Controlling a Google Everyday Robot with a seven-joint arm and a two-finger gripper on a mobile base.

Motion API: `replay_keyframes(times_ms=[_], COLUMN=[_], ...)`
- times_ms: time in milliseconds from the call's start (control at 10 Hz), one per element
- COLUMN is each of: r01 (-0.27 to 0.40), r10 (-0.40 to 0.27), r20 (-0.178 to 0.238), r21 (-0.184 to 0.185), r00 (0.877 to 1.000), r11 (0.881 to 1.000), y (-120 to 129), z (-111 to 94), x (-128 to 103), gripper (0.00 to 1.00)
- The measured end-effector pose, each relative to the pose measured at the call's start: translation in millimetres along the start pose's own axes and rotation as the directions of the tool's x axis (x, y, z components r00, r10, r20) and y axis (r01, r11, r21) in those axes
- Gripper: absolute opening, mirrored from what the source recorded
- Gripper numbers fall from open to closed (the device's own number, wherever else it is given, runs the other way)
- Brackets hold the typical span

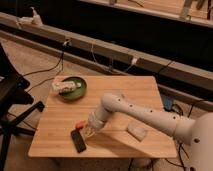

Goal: Push the eraser across the table

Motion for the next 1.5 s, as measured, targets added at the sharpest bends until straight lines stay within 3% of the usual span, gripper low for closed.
replay_keyframes(times_ms=[300, 600, 1300, 1500], r01=[-0.004, 0.015, 0.174, 0.201], r10=[0.005, -0.010, -0.153, -0.180], r20=[0.018, 0.052, 0.164, 0.172], r21=[-0.067, -0.101, -0.123, -0.119], r00=[1.000, 0.999, 0.975, 0.969], r11=[0.998, 0.995, 0.977, 0.972], y=[2.0, 2.9, -24.6, -28.3], z=[28.0, 42.2, 72.9, 71.8], x=[-0.5, -11.6, -68.5, -76.4], gripper=[0.00, 0.00, 0.00, 0.00])
